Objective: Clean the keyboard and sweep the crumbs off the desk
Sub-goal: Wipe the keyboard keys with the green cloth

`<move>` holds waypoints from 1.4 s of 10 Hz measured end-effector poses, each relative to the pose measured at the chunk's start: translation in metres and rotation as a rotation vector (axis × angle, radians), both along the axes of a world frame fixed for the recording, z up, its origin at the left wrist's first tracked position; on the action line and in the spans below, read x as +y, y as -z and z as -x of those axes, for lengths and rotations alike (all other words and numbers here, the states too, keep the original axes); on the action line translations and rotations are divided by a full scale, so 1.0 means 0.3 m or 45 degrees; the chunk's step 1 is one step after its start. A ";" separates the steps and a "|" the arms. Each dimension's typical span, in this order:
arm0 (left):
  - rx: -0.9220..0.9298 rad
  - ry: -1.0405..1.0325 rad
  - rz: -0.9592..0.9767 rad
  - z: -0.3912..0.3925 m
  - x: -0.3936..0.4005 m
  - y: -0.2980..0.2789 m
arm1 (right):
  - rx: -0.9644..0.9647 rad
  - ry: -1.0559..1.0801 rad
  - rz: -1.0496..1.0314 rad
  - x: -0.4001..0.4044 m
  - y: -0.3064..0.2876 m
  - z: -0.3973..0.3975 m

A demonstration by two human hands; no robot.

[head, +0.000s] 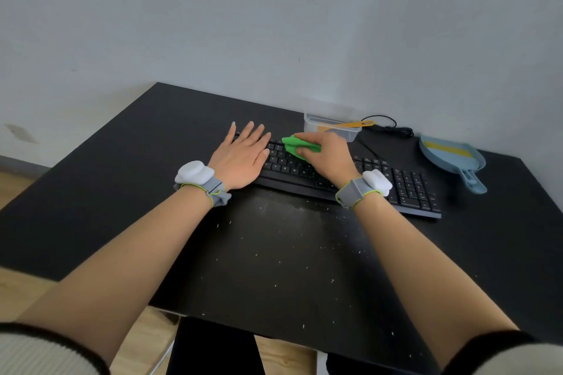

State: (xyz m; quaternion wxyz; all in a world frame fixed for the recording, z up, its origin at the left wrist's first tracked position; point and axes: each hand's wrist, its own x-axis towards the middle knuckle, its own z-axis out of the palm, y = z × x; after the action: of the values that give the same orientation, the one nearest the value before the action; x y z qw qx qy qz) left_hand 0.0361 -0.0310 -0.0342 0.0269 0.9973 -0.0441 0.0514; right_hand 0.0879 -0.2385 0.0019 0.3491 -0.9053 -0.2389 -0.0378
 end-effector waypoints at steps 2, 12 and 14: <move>-0.070 -0.014 0.041 0.000 -0.007 0.021 | 0.247 -0.460 0.175 -0.011 -0.043 0.064; -0.089 -0.027 0.076 0.006 -0.008 0.025 | 0.457 -0.318 0.013 -0.109 -0.026 -0.022; -0.088 -0.027 0.068 0.004 -0.007 0.021 | 0.647 -0.421 -0.139 -0.170 -0.144 -0.034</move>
State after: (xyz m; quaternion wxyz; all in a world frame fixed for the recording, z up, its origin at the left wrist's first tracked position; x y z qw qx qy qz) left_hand 0.0349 -0.0331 -0.0407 0.0514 0.9943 -0.0330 0.0874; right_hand 0.0981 -0.2894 0.0452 0.4473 -0.8145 -0.2857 0.2342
